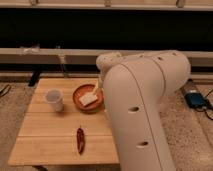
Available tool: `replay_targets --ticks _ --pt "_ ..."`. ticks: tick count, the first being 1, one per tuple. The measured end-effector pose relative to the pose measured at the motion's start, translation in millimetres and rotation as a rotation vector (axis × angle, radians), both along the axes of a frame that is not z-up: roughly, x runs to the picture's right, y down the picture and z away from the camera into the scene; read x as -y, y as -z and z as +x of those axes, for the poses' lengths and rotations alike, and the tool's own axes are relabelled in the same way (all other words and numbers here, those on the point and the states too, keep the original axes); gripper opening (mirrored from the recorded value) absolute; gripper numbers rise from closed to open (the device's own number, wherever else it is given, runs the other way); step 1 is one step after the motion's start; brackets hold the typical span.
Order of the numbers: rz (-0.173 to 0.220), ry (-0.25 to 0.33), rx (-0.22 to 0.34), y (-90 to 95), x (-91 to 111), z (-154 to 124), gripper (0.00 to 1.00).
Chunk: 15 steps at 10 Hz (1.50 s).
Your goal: Drag the ceramic bowl in a circle
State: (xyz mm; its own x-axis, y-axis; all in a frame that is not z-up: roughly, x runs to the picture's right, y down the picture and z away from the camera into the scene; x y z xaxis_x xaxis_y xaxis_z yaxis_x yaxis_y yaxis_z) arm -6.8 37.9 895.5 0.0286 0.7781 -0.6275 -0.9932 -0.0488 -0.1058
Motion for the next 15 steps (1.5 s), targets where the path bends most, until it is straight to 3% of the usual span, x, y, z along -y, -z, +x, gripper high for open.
replay_targets --ticks 5,10,13,15 --pt "-0.053 0.016 -0.011 -27.8 -11.1 -5.1 0.79" --pt "-0.089 0.016 -0.035 -37.5 -17.5 1.5 0.32" --pt "-0.100 -0.032 -0.061 -34.5 -18.3 18.0 0.04" --pt "-0.095 -0.085 -0.096 -28.5 -12.4 42.3 0.00"
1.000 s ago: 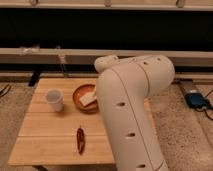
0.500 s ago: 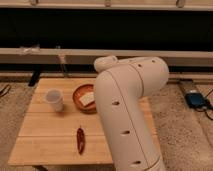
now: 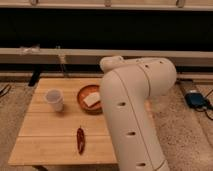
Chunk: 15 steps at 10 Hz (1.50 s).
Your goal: Drag the ceramic bowl in a circle
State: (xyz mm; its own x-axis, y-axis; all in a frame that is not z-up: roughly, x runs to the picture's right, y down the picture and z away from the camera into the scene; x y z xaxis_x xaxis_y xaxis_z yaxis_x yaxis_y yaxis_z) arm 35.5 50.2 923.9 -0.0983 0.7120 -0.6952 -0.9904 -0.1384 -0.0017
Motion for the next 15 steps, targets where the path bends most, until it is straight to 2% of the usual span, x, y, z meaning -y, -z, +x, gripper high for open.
replay_targets --ticks 4,7,10,11,13,15 --pt "0.032 -0.089 -0.089 -0.8 27.8 36.3 0.00" --pt "0.055 -0.104 -0.102 -1.7 49.5 29.6 0.00" --pt "0.078 -0.048 -0.036 6.0 61.8 -23.8 0.00" --pt "0.089 -0.013 0.010 16.0 58.6 -51.7 0.00" --pt "0.101 0.031 0.068 34.0 49.3 -77.3 0.00" --pt "0.101 0.089 0.144 58.2 29.7 -109.0 0.00"
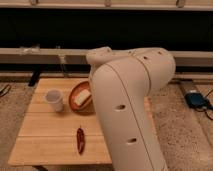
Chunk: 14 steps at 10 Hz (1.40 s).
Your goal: Drag the ceramic bowl in a circle
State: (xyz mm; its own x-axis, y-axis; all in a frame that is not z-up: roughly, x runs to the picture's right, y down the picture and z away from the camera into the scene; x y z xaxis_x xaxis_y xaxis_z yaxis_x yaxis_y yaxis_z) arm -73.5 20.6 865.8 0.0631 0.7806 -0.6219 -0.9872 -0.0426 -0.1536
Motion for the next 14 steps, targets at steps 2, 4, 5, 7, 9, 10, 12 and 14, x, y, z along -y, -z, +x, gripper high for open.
replay_targets --ticks 2,4,5,7,9,10,12,14 --pt "-0.014 0.040 0.046 18.5 -18.7 -12.6 0.00" --pt "-0.041 0.055 0.057 29.8 -36.7 -5.0 0.00" --pt "-0.052 0.053 0.047 30.2 -42.9 5.5 0.00" --pt "-0.091 0.039 -0.006 24.2 -56.9 41.6 0.00" --pt "-0.120 0.002 -0.076 10.3 -57.0 77.0 0.00" --pt "-0.130 -0.031 -0.127 -3.4 -47.4 100.8 0.00" --pt "-0.131 -0.078 -0.197 -20.3 -29.1 132.8 0.00" --pt "-0.113 -0.135 -0.270 -35.8 -6.3 156.1 0.00"
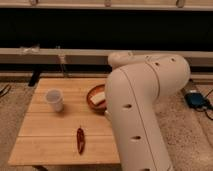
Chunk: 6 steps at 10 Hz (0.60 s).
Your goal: Drag the ceramic bowl in a circle
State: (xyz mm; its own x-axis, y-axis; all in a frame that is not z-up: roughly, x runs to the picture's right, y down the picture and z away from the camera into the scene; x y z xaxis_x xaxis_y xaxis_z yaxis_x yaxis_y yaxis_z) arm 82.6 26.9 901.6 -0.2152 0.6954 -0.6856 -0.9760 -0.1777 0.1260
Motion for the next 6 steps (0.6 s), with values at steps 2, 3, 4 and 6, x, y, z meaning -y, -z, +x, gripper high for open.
replay_targets --ticks 2,3,4,6 --pt "0.024 -0.039 -0.053 -13.6 21.2 1.2 0.00" --pt "0.030 -0.037 -0.052 -16.6 26.5 -8.4 0.00" --pt "0.035 -0.034 -0.045 -18.4 30.9 -19.8 0.00" --pt "0.049 -0.010 -0.006 -20.5 41.7 -59.7 0.00"
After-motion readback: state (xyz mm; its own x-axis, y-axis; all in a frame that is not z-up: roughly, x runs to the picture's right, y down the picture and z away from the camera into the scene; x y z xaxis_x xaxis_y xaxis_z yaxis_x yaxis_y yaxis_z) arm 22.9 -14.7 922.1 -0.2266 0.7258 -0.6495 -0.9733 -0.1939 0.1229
